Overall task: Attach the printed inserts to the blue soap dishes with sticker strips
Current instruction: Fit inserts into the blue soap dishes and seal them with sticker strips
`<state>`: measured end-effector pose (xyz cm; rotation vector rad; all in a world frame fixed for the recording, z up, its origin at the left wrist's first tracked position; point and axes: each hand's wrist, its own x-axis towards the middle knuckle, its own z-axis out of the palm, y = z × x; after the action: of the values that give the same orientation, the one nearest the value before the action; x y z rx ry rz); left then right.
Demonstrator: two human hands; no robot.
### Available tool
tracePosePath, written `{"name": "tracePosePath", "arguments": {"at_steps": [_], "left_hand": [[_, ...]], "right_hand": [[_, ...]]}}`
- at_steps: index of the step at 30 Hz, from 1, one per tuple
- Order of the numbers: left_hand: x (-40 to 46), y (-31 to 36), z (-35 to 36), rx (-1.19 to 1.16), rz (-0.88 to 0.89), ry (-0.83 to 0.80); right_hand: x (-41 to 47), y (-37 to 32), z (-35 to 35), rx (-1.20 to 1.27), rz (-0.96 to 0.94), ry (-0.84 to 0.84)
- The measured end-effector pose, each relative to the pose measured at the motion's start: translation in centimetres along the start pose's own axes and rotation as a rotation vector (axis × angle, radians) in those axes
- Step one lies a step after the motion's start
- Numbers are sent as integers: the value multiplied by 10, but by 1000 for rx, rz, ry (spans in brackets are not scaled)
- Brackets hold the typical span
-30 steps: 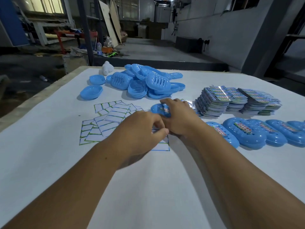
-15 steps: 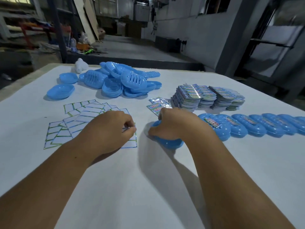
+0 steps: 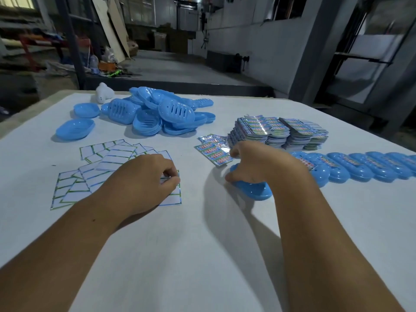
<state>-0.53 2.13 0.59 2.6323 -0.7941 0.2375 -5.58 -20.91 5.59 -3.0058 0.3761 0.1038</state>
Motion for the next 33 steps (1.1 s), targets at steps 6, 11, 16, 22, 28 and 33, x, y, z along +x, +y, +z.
{"name": "tracePosePath", "arguments": {"at_steps": [6,11,16,22,28,33], "left_hand": [[-1,1,-1,-5,-6,-1],[-2,1,1,-20,-15,30],[-1,0,3,-80,-45,48],[17,-7,0,-129,-195,205],[63,-34,-6,35,-329,260],[100,-60,-6,185,-303,190]], "right_hand": [[6,5,-1,35,-20,0],[19,-10,14,173,-106,135],[31,-35,38,290,-248,250],[35,-50,52,412,-335,400],[41,-57,56,474,-355,418],[46,-58,57,469,-384,425]]}}
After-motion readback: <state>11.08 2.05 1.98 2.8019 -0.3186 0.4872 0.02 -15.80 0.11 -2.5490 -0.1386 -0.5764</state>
